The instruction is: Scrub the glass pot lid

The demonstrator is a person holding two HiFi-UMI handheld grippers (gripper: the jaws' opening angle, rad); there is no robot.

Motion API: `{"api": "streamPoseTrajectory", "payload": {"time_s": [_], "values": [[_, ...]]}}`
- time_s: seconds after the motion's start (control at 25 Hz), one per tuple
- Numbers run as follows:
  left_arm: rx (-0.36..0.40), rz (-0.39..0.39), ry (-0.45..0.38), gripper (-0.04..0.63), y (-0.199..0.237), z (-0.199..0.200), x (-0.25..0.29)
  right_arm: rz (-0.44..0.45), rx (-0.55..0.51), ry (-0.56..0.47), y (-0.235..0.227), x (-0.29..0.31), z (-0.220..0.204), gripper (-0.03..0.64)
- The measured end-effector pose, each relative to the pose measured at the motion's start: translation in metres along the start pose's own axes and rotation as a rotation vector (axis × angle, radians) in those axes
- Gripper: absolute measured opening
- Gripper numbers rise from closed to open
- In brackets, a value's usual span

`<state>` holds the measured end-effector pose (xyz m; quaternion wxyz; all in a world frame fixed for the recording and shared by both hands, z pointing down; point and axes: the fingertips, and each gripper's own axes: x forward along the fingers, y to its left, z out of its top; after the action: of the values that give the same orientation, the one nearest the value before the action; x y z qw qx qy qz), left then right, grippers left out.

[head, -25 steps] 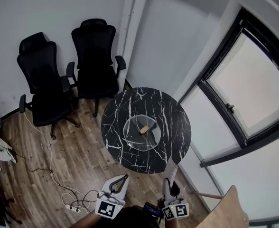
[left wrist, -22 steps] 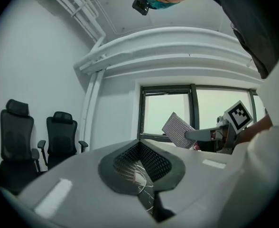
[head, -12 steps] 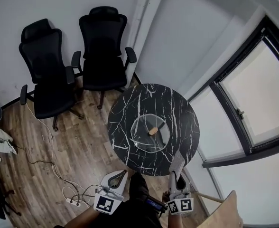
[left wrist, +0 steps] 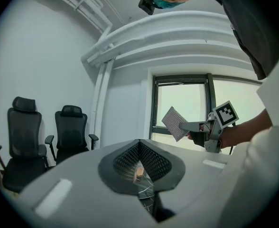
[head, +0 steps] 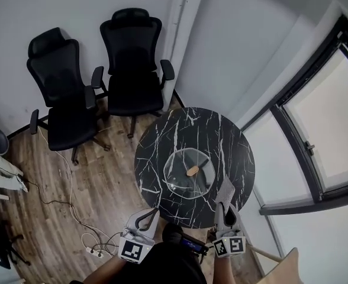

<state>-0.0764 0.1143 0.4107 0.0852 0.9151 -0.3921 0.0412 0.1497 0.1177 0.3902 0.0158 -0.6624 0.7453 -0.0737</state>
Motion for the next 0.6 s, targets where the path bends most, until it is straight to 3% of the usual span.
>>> {"api": "streamPoseTrajectory", "payload": {"time_s": [0.16, 0.6], "values": [[0.016, -0.03, 0.06, 0.003, -0.015, -0.017, 0.042, 0.0, 0.012, 0.008, -0.034, 0.015, -0.001, 0.078], [0.019, -0.026, 0.195, 0.005, -0.036, -0.085, 0.151, 0.041, 0.041, 0.108, -0.128, 0.066, -0.046, 0.078]]}}
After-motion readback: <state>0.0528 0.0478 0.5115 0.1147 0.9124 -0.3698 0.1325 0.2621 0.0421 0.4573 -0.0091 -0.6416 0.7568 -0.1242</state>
